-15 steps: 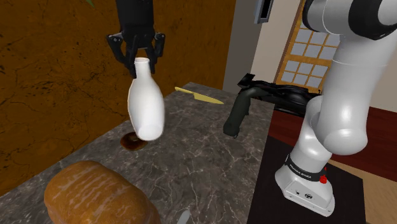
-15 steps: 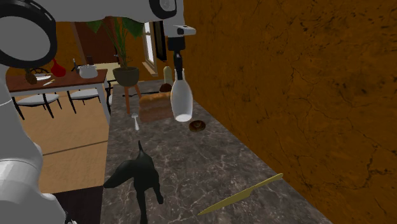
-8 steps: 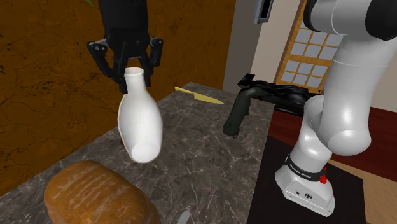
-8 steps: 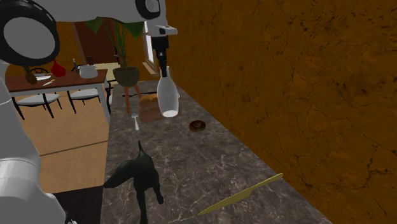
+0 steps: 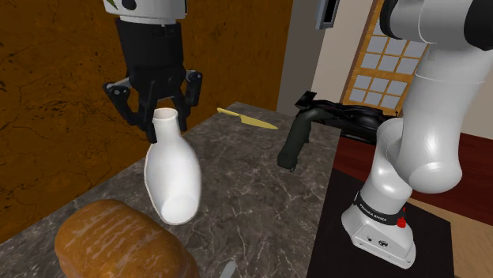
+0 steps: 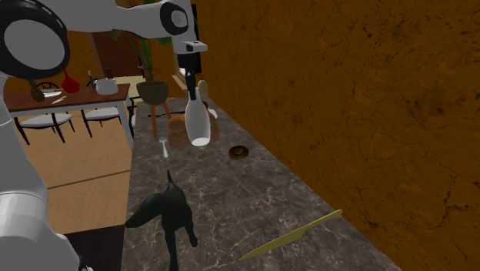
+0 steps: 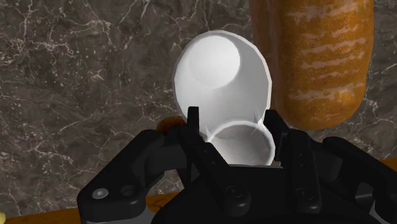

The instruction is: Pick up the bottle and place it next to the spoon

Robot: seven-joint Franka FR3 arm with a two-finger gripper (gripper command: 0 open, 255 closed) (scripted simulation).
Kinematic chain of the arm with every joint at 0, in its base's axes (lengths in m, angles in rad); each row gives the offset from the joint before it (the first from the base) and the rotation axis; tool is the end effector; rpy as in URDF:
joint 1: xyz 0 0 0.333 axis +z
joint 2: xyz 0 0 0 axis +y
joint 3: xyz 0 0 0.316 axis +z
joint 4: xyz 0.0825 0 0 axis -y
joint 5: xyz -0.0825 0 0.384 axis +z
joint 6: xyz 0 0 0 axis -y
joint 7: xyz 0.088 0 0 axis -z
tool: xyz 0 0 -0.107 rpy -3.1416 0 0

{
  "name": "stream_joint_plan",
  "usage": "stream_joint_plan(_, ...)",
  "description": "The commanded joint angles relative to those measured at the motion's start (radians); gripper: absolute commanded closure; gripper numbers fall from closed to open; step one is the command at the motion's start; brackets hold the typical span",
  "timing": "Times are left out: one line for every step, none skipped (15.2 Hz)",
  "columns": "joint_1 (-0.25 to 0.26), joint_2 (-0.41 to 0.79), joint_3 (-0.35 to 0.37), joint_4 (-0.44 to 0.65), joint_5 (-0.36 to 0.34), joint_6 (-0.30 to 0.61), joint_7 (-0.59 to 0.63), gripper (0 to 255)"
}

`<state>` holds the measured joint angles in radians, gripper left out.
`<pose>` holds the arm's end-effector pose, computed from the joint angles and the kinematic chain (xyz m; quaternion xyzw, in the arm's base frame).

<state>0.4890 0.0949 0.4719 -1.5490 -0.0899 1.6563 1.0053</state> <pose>0.3540 0.4696 0.5939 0.9995 -0.0200 0.0257 0.0034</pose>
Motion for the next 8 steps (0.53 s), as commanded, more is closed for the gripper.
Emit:
stream_joint_plan(-0.002, -0.009, 0.000, -0.038, 0.004, 0.031, 0.001, 255)
stream_joint_plan(-0.002, -0.011, -0.001, -0.054, 0.005, 0.045, 0.001, 255)
stream_joint_plan(-0.003, -0.013, -0.001, -0.070, 0.005, 0.059, 0.001, 255)
stream_joint_plan(-0.004, -0.015, -0.002, -0.085, 0.006, 0.073, 0.001, 255)
stream_joint_plan(-0.004, -0.016, -0.002, -0.101, 0.007, 0.087, 0.001, 255)
stream_joint_plan(-0.005, -0.017, -0.002, -0.115, 0.007, 0.101, 0.001, 255)
stream_joint_plan(-0.005, -0.018, -0.003, -0.130, 0.007, 0.115, 0.002, 255)
stream_joint_plan(-0.005, -0.018, -0.003, -0.131, 0.007, 0.115, 0.002, 255)
